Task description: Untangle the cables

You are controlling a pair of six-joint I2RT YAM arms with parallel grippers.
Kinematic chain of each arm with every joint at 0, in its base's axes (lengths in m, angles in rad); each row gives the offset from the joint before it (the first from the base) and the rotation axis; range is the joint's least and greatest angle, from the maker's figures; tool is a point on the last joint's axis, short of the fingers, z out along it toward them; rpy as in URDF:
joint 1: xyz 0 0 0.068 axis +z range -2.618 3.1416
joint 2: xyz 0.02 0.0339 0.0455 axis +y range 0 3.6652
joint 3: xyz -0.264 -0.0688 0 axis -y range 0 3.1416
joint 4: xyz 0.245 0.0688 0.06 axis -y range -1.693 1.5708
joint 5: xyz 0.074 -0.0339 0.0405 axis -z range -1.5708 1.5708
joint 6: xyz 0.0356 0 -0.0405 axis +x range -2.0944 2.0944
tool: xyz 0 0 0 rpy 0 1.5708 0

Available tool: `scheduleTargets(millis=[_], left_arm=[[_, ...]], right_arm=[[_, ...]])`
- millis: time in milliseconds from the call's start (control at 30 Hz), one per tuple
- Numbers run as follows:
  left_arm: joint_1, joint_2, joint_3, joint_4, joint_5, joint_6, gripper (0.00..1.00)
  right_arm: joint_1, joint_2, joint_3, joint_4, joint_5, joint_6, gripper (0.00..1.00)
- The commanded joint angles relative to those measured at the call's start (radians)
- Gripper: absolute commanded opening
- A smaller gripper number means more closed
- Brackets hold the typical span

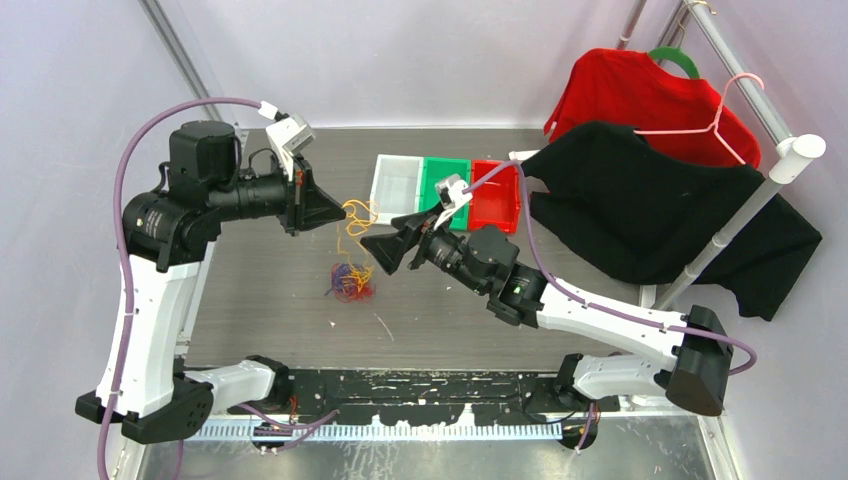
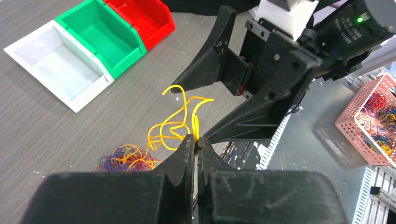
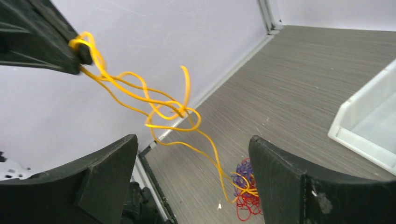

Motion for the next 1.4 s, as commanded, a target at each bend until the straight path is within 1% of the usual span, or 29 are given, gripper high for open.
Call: scheduleTargets(millis=[0,100,167,267,333,400,500,533,567,700,767,833,867,900,933,1000,1067,1133,1233,1367], left_arm=[[-0.003,-0.021,-0.007,0.030,0.038,0.004,0.01],[-0.003,-0.019,-0.011,0.024,0.044,0.005,0.01],[-0.002,-0.025,-0.018,0.019,0.047,0.013,0.01],[-0.002,-0.032,-0.026,0.005,0.056,0.024,0.01],[-0.002,-0.034,-0.028,-0.011,0.060,0.032,0.01],[-0.002,-0.040,-0.035,-0.025,0.057,0.042,0.01],[-0.003,-0.057,-0.067,-0.023,0.028,0.058,0.02],[-0.003,-0.065,-0.081,-0.016,0.014,0.063,0.02],[-0.002,-0.073,-0.097,-0.007,-0.005,0.067,0.05],[-0.002,-0.097,-0.165,0.044,-0.104,0.082,0.13],[-0.002,-0.103,-0.183,0.062,-0.129,0.088,0.13],[-0.003,-0.098,-0.172,0.067,-0.130,0.084,0.10],[-0.003,-0.093,-0.163,0.066,-0.123,0.081,0.09],[-0.003,-0.089,-0.152,0.065,-0.114,0.077,0.08],[-0.003,-0.085,-0.142,0.064,-0.105,0.073,0.08],[-0.002,-0.081,-0.132,0.060,-0.093,0.073,0.07],[-0.003,-0.082,-0.141,0.029,-0.087,0.108,0.08],[-0.003,-0.089,-0.198,-0.025,-0.086,0.205,0.15],[-0.003,-0.113,-0.375,-0.042,-0.172,0.339,0.22],[-0.003,-0.107,-0.603,-0.025,-0.301,0.501,0.28]], right_arm=[[0.001,-0.032,0.057,0.093,-0.042,0.009,0.92],[0.000,-0.014,0.079,0.107,-0.038,0.014,0.87],[0.001,-0.002,0.096,0.112,-0.015,0.016,0.80],[0.001,0.013,0.112,0.114,0.070,0.004,0.60],[0.000,0.014,0.117,0.119,0.129,0.002,0.51],[0.000,0.008,0.114,0.136,0.144,-0.007,0.39],[0.001,-0.009,0.130,0.110,0.150,-0.047,0.12],[0.001,-0.019,0.141,0.087,0.154,-0.060,0.04],[0.000,-0.029,0.149,0.055,0.159,-0.074,0.01],[0.000,-0.075,0.186,-0.053,0.160,-0.126,0.01],[0.002,-0.088,0.207,-0.113,0.147,-0.145,0.01],[0.002,-0.099,0.220,-0.174,0.111,-0.161,0.02],[0.001,-0.103,0.220,-0.194,0.083,-0.168,0.13],[0.002,-0.104,0.211,-0.200,0.052,-0.175,0.39],[0.001,-0.103,0.202,-0.202,0.023,-0.181,0.52],[0.000,-0.095,0.180,-0.213,-0.016,-0.182,0.59],[0.000,-0.076,0.167,-0.260,-0.012,-0.196,0.62],[0.000,-0.053,0.143,-0.298,0.009,-0.212,0.63],[0.001,-0.031,0.071,-0.296,0.077,-0.192,0.64],[0.001,-0.050,-0.035,-0.244,0.201,-0.150,0.64]])
